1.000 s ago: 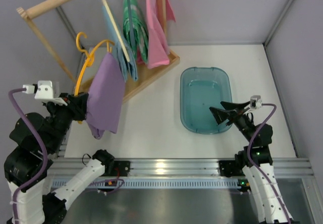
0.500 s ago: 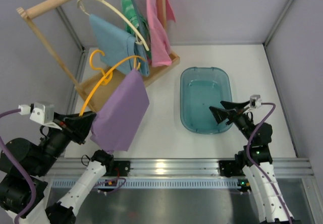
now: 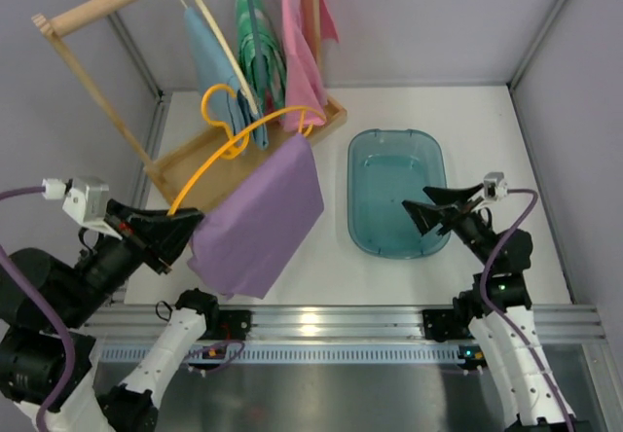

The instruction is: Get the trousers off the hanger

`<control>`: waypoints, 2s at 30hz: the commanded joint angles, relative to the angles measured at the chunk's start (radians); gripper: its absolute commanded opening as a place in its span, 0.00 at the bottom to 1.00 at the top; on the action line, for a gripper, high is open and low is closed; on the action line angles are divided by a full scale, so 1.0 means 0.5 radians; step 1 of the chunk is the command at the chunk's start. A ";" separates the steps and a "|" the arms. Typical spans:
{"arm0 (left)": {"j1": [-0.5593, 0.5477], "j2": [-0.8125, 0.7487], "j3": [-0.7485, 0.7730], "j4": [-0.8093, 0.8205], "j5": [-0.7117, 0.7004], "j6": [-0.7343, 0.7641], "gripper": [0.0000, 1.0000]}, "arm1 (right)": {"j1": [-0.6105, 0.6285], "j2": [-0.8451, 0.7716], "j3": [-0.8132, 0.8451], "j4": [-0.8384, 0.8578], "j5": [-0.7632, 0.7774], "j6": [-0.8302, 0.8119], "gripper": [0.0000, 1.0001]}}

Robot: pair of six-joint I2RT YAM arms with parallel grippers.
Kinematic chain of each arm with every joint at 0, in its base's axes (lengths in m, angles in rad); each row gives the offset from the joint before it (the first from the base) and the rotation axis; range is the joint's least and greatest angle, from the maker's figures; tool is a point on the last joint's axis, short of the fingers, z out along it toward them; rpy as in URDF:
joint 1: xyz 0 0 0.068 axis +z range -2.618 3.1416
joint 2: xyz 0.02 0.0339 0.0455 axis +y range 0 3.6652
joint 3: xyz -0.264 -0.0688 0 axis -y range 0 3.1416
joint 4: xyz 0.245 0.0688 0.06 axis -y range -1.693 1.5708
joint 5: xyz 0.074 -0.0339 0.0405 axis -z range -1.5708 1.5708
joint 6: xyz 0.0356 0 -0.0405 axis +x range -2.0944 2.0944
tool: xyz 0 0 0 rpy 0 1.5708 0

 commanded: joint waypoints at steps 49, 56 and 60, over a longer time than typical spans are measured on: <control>-1.178 1.415 0.040 1.925 -1.336 0.234 0.00 | 2.279 1.914 1.723 0.283 2.516 -2.090 0.99; -1.215 1.391 0.040 1.922 -1.351 0.299 0.00 | 2.341 2.013 1.643 0.575 2.860 -2.341 0.97; -1.215 1.369 0.028 1.919 -1.339 0.320 0.00 | 2.344 1.866 1.545 0.548 2.735 -2.320 0.95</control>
